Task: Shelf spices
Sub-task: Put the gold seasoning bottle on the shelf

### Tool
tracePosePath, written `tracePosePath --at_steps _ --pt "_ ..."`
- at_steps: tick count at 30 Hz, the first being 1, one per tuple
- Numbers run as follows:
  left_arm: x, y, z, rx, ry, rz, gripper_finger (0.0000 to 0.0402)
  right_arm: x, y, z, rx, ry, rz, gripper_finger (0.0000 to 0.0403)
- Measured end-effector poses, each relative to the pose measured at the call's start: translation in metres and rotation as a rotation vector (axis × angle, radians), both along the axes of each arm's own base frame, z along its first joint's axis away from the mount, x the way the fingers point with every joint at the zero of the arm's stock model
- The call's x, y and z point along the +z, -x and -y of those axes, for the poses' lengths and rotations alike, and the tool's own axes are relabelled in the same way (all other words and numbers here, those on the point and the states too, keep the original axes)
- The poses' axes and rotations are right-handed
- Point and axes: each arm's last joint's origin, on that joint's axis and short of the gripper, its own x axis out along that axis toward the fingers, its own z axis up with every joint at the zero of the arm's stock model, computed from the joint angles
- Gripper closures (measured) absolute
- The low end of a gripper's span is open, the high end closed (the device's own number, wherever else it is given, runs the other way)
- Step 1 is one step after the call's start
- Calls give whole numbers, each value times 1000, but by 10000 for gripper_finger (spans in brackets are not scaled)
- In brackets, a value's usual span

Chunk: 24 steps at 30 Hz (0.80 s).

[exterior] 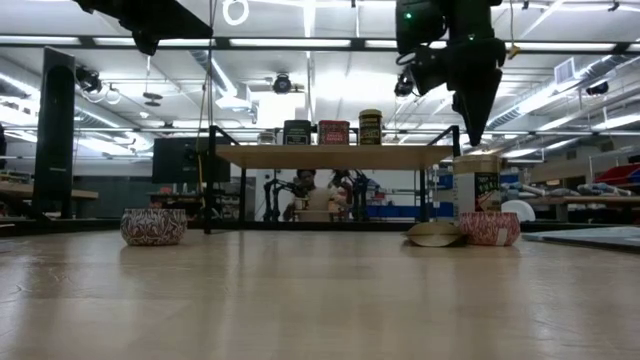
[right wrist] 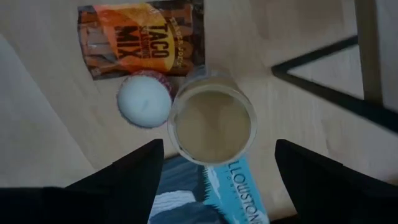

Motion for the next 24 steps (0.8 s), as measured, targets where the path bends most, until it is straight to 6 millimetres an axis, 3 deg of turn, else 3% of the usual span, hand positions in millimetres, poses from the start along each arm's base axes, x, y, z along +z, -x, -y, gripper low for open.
tracePosePath --at_steps 24 --pt "0 0 0 1 1 1 401 0 3 -2 -23 -41 -23 92"
